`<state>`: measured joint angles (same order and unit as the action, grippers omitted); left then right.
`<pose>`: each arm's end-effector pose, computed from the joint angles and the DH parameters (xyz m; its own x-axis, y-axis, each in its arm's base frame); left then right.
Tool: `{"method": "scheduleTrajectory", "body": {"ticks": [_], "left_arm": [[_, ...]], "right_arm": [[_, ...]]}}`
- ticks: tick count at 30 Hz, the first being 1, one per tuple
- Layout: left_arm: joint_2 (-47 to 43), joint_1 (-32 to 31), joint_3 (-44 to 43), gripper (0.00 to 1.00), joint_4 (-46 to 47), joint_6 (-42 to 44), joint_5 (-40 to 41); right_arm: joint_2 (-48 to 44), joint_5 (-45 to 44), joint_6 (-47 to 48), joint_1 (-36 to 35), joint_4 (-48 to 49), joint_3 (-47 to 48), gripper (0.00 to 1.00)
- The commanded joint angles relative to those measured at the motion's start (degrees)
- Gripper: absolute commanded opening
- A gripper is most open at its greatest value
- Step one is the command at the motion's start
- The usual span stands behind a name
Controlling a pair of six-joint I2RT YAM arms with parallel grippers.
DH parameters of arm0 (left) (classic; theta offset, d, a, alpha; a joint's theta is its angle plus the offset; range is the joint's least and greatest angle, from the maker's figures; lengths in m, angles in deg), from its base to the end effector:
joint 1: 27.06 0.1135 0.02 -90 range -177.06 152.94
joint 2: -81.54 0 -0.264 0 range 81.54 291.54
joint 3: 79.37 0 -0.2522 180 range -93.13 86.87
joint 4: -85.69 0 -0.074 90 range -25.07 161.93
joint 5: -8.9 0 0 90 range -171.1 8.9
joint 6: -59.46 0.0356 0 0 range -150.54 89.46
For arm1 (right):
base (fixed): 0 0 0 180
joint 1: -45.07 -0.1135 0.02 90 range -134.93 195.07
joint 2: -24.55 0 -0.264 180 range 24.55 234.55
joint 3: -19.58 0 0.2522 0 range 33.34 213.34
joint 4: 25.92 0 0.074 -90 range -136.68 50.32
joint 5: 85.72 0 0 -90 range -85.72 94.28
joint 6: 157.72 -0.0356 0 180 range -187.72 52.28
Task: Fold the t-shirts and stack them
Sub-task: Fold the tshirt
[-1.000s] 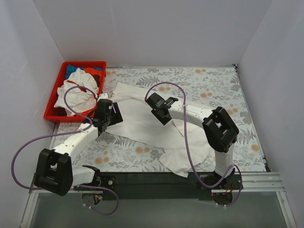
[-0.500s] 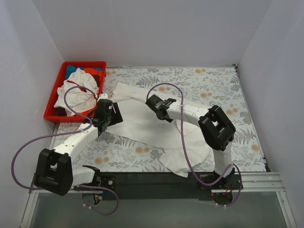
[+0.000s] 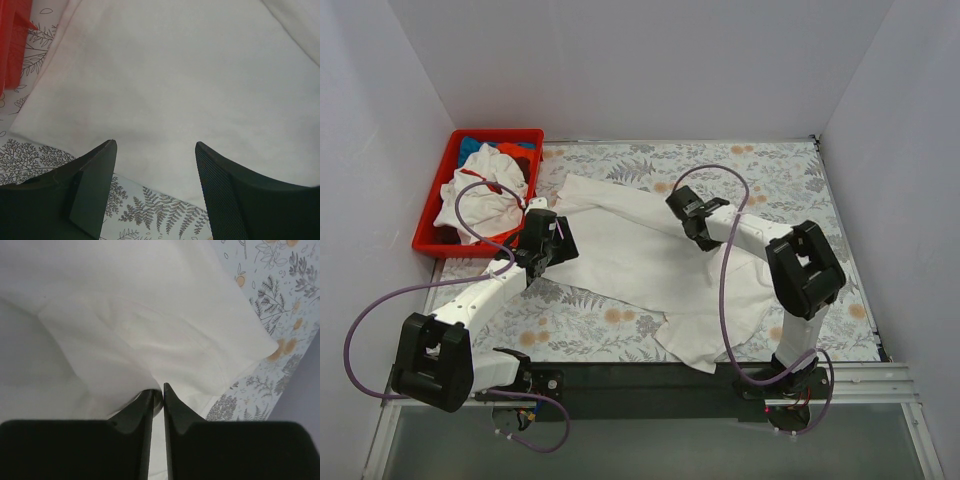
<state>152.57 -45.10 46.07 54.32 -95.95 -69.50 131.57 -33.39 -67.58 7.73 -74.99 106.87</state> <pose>0.2391 -0.0703 0.2110 -0.4524 -0.7894 -0.4148 -0.5681 0.6137 -0.5483 0.3087 0.2081 0.1855 -0.7405 -0.5674 -0.3602 -0.3062 0.7620 -0.5706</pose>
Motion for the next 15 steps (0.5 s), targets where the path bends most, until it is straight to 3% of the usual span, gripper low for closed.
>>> {"method": "scheduleTrajectory", "body": {"ticks": [1, 6, 15], "left_arm": [[-0.71, -0.15, -1.74, 0.63, -0.15, 0.37, 0.71], [-0.54, -0.15, -1.74, 0.63, -0.32, 0.37, 0.53], [-0.10, -0.15, -1.83, 0.63, -0.41, 0.37, 0.09]], "right_arm": [[-5.85, 6.72, -7.17, 5.42, 3.40, -2.78, 0.19], [-9.11, 16.30, -8.67, 9.74, 6.39, -7.70, 0.21], [-12.54, 26.07, -2.35, 8.52, 8.41, -6.13, 0.35]]}}
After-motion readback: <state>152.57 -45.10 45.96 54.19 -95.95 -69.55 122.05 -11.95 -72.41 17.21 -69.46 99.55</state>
